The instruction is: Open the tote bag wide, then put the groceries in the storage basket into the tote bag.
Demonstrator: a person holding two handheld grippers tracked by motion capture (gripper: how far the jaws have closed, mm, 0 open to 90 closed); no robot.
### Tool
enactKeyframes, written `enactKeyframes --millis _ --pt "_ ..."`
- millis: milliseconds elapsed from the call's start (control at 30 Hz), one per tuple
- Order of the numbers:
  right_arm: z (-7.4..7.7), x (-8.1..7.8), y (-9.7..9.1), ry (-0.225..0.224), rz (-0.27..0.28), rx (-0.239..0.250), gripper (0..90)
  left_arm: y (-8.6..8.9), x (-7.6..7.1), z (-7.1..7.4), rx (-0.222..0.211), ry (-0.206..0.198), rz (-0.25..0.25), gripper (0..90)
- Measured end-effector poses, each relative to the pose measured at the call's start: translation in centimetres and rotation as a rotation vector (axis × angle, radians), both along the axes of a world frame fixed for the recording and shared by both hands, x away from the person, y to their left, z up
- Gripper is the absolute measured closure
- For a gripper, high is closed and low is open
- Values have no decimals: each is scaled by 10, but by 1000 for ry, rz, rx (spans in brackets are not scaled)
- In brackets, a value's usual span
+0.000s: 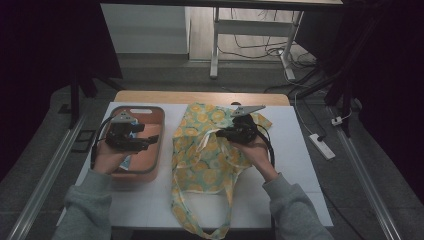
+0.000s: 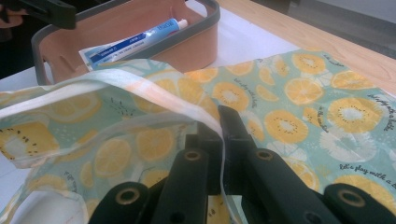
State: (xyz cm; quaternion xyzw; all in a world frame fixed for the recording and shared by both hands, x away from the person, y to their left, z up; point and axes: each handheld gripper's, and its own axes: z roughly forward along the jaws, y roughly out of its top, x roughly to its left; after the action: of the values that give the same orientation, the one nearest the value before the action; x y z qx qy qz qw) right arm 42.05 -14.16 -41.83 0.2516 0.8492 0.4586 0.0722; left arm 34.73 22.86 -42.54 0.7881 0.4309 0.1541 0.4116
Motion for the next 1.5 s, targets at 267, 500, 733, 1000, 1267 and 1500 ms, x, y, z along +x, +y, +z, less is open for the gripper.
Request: enactKeyframes --millis 267,500,733,1000,1267,1500 --pt "0 -6 -6 -11 -8 -5 886 5 13 -9 57 53 47 266" --pt "-1 -6 -3 -13 0 -14 885 12 31 -20 131 109 107 251" --pt "-3 -6 -3 -9 0 -21 885 15 44 -26 155 137 134 249" --pt "-7 -7 -3 0 3 -30 883 29 53 -39 241 181 229 249" --pt "-11 -6 -3 4 -5 -36 884 39 61 -54 273 251 267 279" --pt "-13 -6 -1 8 1 -45 884 41 71 -66 304 308 316 296"
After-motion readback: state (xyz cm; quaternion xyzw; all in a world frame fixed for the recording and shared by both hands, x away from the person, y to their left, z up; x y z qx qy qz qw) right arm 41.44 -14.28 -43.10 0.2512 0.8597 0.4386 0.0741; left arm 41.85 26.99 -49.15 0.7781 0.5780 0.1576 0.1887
